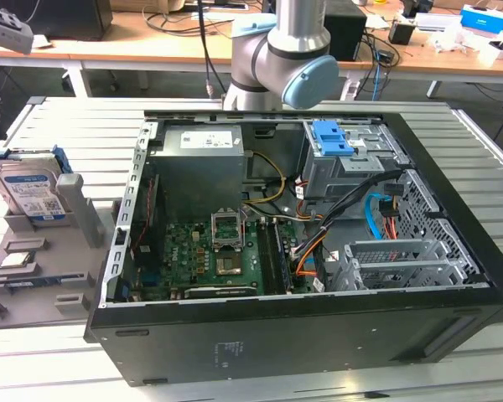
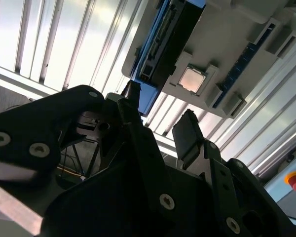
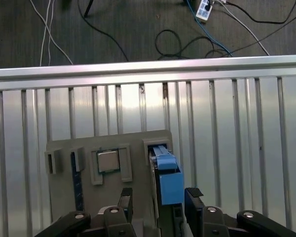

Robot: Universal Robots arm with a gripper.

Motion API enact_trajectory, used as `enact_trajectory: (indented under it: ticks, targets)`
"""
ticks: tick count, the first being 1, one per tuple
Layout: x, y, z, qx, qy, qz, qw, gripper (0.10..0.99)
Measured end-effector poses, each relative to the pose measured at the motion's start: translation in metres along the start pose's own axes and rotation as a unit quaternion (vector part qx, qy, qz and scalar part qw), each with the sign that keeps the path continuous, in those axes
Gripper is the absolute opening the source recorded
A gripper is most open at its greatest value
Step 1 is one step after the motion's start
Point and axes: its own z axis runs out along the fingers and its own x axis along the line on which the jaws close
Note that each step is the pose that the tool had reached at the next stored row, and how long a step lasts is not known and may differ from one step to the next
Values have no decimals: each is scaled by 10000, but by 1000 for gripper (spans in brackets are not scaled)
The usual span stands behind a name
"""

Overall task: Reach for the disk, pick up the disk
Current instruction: 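Pick up the disk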

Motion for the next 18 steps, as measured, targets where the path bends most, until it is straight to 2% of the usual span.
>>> enact_trajectory:
  ticks: [9,13,15,18]
  targets:
    - [-4,-4,142,-2,2,0,10000,545]
    - [-60,-3,166,2,41,-30,10000,545]
    - [-66,-4,205,4,89,-76,9999,545]
    - [-82,-7,278,6,95,-154,9998,545]
